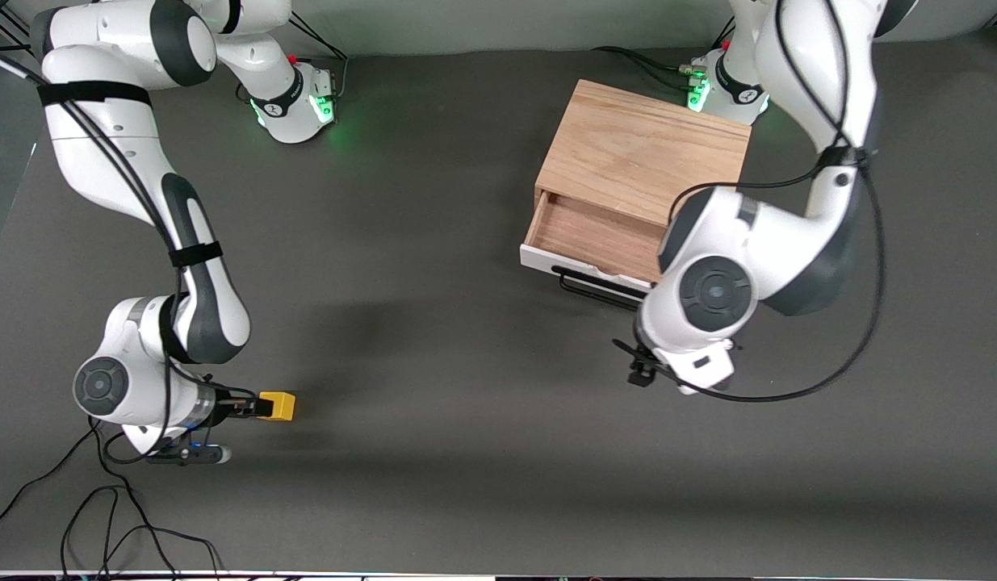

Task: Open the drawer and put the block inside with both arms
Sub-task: 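Grasp the yellow cube with the right gripper while the left gripper withdraws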

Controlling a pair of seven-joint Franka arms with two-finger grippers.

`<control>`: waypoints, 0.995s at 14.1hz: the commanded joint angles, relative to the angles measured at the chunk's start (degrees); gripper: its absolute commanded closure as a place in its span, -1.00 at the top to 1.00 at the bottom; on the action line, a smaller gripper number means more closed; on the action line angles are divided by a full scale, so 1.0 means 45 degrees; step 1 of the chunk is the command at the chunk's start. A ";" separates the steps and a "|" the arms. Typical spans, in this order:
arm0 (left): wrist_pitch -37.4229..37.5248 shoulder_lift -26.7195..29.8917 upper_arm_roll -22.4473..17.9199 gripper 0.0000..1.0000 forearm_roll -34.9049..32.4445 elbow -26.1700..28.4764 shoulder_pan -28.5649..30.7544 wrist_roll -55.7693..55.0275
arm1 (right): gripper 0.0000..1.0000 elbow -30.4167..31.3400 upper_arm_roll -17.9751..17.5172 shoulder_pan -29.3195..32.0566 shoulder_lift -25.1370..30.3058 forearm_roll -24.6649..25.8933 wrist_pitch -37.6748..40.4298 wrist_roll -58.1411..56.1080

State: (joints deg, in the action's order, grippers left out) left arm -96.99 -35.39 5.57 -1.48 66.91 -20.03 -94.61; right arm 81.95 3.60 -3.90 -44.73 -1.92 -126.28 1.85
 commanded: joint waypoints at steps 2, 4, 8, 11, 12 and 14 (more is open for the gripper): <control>0.1197 0.1648 0.0032 1.00 -0.0042 -0.0241 0.0797 0.3902 | 1.00 0.0343 -0.0136 -0.0189 -0.0022 -0.0820 -0.0746 -0.0158; 0.1883 0.2488 -0.0006 1.00 -0.0159 -0.0241 0.1189 0.5722 | 1.00 0.0246 -0.0118 -0.0597 0.0134 -0.1019 -0.0707 -0.0158; 0.3795 0.3954 -0.0026 1.00 -0.0702 -0.0241 0.1698 0.9627 | 1.00 0.0323 -0.0117 -0.0580 0.0057 -0.1019 -0.0609 -0.0217; 0.4347 0.4716 -0.0123 1.00 -0.1233 -0.0222 0.1756 1.2461 | 1.00 0.0382 -0.0039 -0.0502 -0.0119 -0.0960 -0.0784 -0.0294; 0.4347 0.4874 -0.0337 1.00 -0.1214 -0.0241 0.1873 1.3455 | 1.00 0.0498 -0.0020 -0.0482 -0.0139 -0.0960 -0.0785 -0.0295; 0.4289 0.5090 -0.0592 1.00 -0.1214 -0.0260 0.2068 1.6108 | 0.63 0.0577 -0.0020 -0.0521 -0.0178 -0.1018 -0.0823 -0.0217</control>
State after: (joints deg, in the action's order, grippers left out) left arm -78.00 -14.26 4.02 -6.15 64.56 -11.72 -33.02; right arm 83.82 3.29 -6.02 -45.56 -4.76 -129.29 1.86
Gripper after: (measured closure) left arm 0.000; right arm 0.009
